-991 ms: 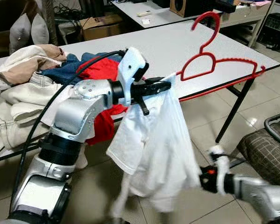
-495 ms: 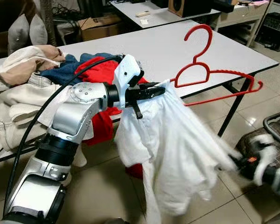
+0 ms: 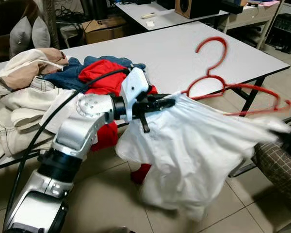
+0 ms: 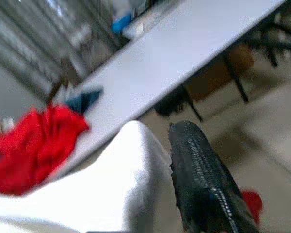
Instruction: Hang hanger
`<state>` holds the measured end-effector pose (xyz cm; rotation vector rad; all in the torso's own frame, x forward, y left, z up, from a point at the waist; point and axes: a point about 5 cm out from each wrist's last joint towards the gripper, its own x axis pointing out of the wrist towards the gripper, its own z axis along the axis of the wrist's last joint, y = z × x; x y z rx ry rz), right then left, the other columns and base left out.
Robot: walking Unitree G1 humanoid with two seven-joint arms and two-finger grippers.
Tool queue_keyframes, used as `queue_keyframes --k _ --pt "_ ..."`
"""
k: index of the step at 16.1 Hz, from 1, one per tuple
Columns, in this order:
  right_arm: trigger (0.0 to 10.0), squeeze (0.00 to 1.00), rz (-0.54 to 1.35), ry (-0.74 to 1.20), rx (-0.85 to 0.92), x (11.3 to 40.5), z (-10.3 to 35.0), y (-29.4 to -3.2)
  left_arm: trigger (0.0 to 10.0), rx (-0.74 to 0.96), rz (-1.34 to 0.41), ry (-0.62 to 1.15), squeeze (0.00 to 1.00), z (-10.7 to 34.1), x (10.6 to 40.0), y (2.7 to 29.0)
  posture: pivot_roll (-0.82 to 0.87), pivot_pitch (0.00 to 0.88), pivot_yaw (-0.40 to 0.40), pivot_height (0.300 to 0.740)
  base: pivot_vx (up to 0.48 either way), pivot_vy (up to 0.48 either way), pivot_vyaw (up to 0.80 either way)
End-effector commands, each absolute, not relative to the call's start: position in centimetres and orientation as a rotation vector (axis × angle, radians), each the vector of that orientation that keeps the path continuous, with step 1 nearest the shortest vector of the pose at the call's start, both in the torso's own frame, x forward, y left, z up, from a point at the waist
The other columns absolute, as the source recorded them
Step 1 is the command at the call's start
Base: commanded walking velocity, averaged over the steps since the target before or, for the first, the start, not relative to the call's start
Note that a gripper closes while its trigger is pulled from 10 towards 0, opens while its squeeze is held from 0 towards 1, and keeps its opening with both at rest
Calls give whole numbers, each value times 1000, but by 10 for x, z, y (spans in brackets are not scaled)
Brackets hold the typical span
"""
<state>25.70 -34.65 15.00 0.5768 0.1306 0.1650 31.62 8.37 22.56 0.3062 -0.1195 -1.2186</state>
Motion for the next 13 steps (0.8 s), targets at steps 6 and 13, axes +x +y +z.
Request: queue_keyframes --k 6,13 --pt "0 0 -78 65 601 235 154 -390 0 358 -1036 -102 0 230 326 127 -14 0 74 740 0 0 0" --pt "0 0 -78 65 601 235 154 -390 0 358 -1036 -102 0 230 326 127 -14 0 74 740 0 0 0"
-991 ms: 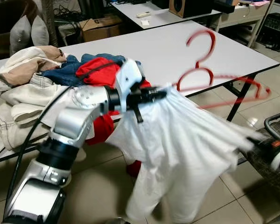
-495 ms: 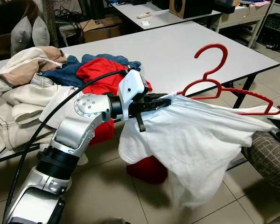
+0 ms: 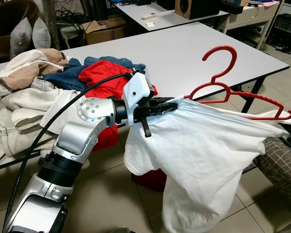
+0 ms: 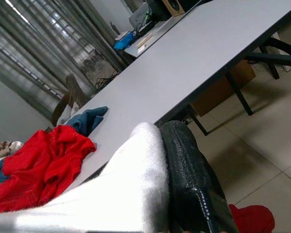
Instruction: Hang hanger
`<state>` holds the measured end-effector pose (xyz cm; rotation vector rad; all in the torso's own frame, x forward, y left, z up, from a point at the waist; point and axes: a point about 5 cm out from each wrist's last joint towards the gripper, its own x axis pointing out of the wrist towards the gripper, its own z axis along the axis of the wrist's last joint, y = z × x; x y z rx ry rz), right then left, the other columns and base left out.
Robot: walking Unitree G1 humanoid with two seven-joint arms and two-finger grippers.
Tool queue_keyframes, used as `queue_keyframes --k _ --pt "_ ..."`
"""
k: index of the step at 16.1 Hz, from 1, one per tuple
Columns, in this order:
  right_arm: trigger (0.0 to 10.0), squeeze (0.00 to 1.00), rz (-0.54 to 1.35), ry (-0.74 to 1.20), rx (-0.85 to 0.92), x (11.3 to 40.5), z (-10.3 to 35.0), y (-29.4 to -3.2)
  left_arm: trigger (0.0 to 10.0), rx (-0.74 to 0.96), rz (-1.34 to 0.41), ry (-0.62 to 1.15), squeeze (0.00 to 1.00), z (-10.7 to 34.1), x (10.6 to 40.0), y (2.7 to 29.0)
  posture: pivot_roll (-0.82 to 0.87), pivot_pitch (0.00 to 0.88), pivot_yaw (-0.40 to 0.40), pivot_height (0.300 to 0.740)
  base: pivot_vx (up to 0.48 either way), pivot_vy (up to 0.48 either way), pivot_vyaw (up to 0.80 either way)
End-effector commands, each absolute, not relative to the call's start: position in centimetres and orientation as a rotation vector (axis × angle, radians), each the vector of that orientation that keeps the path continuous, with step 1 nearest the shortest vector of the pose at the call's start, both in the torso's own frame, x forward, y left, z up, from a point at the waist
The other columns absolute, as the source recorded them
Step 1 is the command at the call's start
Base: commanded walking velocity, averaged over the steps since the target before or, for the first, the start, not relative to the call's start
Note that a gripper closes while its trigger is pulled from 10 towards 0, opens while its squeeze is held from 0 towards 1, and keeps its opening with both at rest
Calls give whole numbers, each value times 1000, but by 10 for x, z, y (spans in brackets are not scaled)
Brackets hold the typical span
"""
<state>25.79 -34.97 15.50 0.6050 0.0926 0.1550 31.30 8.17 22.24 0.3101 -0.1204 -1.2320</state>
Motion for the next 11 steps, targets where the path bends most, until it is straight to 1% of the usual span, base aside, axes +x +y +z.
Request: queue_keyframes --k 1,4,5,6,8,11 --pt "0 0 -78 65 601 235 154 -390 0 358 -1036 -102 0 230 326 127 -14 0 74 740 0 0 0" --pt "0 0 -94 39 619 235 159 -393 0 370 -1039 -102 0 227 325 128 -15 0 74 740 0 0 0" --pt "0 0 -134 -143 721 241 202 -420 0 480 -1043 12 0 196 318 147 -16 0 67 740 0 0 0" --pt "0 0 -105 -199 752 244 219 -423 0 521 -1044 65 0 184 316 154 -18 0 68 740 0 0 0" --pt "0 0 -54 -153 731 249 214 -412 0 516 -1045 64 0 185 317 151 -19 0 69 740 0 0 0" --pt "0 0 -26 -124 727 254 210 -403 0 537 -1047 84 0 180 318 151 -20 2 71 740 0 0 0"
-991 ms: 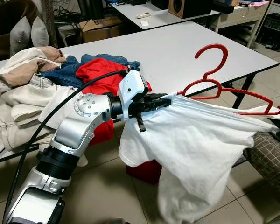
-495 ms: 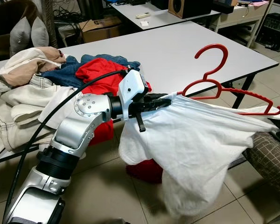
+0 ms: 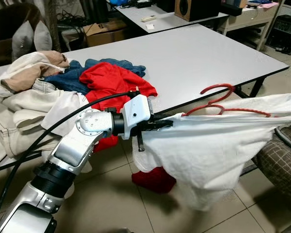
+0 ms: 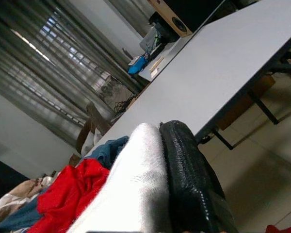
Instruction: Hang hanger
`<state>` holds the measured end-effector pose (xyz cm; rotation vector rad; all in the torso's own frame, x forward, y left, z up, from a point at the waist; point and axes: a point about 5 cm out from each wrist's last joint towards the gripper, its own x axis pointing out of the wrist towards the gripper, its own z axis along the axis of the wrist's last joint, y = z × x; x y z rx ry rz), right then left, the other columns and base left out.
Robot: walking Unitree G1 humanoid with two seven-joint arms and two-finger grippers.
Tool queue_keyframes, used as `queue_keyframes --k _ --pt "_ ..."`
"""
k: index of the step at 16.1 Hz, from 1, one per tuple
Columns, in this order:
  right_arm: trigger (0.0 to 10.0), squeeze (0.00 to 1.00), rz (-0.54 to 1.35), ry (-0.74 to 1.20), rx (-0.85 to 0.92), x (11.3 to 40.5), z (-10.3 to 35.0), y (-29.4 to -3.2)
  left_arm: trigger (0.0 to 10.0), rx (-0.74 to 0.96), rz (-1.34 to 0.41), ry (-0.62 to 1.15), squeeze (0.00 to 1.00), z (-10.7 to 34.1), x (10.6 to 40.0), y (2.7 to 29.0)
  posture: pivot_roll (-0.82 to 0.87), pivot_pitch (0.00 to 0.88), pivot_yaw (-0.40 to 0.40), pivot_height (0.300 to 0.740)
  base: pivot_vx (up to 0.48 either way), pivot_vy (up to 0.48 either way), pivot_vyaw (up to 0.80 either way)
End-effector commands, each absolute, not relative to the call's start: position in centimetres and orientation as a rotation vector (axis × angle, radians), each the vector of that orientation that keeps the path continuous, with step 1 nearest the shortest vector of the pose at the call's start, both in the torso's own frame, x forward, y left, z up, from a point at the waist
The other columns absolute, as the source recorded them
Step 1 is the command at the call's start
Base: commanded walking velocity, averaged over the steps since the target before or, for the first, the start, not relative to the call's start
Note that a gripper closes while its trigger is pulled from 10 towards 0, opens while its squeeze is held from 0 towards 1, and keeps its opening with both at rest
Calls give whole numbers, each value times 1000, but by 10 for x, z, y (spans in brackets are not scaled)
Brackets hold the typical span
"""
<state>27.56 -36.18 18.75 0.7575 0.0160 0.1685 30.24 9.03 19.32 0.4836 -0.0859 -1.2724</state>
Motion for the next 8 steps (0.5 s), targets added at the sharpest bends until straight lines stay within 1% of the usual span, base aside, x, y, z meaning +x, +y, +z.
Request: queue_keyframes --k 1,2,3,5,6,8 --pt "0 0 -9 -112 723 256 211 -403 0 584 -1030 122 0 175 319 156 -20 1 71 740 0 0 0" --pt "0 0 16 -82 682 257 213 -400 0 644 -1008 175 0 168 321 162 -20 3 68 740 0 0 0" --pt "0 0 54 -40 633 261 213 -392 0 670 -1011 217 0 162 320 163 -22 4 67 740 0 0 0" --pt "0 0 102 -3 582 269 213 -376 0 730 -1092 249 0 154 313 153 -25 5 68 740 0 0 0" --pt "0 0 105 5 572 272 213 -372 0 753 -1100 261 0 151 313 150 -25 4 68 740 0 0 0" --pt "0 0 155 23 556 281 215 -355 0 768 -1068 297 0 140 317 139 -25 4 67 740 0 0 0"
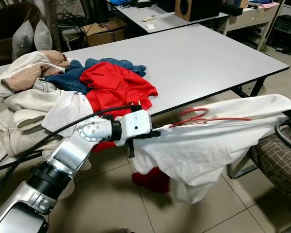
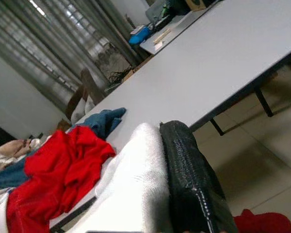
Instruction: Hang hanger
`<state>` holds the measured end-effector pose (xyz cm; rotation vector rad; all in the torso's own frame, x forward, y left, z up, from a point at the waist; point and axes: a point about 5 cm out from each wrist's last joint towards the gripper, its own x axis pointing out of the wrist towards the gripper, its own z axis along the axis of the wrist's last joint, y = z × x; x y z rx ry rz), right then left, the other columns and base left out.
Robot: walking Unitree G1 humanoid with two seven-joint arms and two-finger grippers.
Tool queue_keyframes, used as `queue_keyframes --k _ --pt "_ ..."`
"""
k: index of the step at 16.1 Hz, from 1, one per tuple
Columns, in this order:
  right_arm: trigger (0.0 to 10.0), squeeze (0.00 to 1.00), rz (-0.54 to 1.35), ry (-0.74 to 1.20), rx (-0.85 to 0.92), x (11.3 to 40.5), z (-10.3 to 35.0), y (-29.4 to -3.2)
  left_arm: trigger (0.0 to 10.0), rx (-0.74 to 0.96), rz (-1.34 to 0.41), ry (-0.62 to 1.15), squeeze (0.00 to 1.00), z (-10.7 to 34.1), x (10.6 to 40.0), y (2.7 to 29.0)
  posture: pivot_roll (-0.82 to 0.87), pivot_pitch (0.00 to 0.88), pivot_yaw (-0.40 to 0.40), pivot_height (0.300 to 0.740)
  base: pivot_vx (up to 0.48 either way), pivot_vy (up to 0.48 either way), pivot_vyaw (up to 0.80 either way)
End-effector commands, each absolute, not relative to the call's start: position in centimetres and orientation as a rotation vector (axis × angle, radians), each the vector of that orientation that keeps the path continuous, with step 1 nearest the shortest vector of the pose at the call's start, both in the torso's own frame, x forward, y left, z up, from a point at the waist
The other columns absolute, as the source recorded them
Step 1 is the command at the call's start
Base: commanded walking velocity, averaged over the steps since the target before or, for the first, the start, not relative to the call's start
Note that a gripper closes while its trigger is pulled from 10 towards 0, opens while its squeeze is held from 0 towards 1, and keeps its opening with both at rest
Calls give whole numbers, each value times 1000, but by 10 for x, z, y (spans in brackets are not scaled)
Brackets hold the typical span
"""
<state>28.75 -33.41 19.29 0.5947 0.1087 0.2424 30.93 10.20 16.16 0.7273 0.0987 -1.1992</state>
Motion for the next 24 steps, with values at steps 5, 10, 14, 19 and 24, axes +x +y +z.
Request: queue_keyframes --k 5,10,14,19,24 --pt "0 0 221 227 230 284 195 -330 0 815 -1062 347 0 131 319 129 -26 3 62 740 0 0 0" --pt "0 0 10 436 159 259 145 -362 0 1035 -975 285 0 156 330 166 -25 13 63 740 0 0 0" --pt "0 0 -180 394 196 253 129 -370 0 1094 -924 385 0 148 332 172 -17 23 66 740 0 0 0" --pt "0 0 -90 137 214 275 176 -335 0 1139 -969 476 0 118 328 159 -17 21 72 740 0 0 0" --pt "0 0 214 282 -28 273 171 -277 0 1040 -1031 471 0 102 320 138 -33 6 77 740 0 0 0"
